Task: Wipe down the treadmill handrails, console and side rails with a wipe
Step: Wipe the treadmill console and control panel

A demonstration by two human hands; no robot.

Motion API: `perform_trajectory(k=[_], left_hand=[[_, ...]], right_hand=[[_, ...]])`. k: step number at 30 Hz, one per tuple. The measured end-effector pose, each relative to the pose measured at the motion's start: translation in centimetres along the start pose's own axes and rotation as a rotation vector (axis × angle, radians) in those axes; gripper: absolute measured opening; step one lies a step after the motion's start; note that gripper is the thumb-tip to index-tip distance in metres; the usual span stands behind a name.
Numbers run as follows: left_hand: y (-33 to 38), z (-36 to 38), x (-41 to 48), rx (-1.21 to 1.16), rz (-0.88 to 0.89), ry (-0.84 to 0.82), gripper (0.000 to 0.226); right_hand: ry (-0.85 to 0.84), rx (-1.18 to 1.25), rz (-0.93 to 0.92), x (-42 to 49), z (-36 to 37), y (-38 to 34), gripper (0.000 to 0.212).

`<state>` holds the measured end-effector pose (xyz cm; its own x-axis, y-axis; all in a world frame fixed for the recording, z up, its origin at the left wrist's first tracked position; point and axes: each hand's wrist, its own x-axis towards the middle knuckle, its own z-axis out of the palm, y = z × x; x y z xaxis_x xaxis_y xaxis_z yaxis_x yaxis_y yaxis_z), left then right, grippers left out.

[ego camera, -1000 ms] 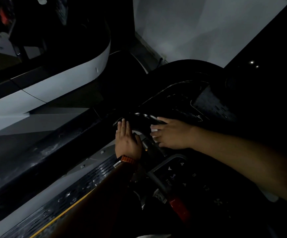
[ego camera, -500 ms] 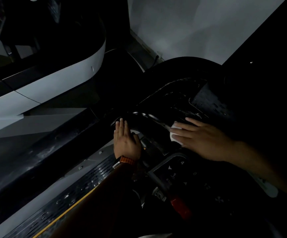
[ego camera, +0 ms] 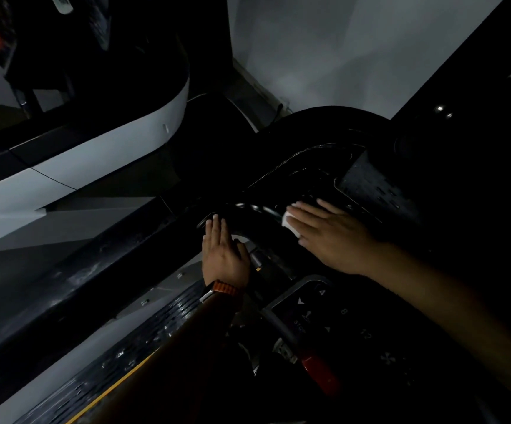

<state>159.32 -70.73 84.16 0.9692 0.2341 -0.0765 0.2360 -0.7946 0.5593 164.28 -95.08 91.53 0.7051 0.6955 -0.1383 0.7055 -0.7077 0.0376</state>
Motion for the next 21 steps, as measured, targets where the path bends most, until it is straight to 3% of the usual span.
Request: perform_trajectory(k=[7, 11, 17, 21], left_hand=[[-0.1, 0.2, -0.1, -0.033, -0.002, 0.018, 0.079], [0.0, 0.1, 0.0, -0.012, -0.004, 0.011, 0.074], [0.1, 0.0, 0.0, 0.0, -0.001, 0.016, 0.071], [0.0, 0.1, 0.0, 0.01, 0.006, 0.01, 0.075]], right_hand=[[0.046, 0.022, 0.012, -8.4, -1.2, -0.5, 0.06], [-0.037, 0.017, 0.033, -2.1, -0.3, -0.1, 0.054], [-0.284, 0.037, 0.116, 9.5, 0.4, -2.1, 0.069], [-0.277, 0.067, 0.224, 10.9, 0.2, -1.9, 0.071]])
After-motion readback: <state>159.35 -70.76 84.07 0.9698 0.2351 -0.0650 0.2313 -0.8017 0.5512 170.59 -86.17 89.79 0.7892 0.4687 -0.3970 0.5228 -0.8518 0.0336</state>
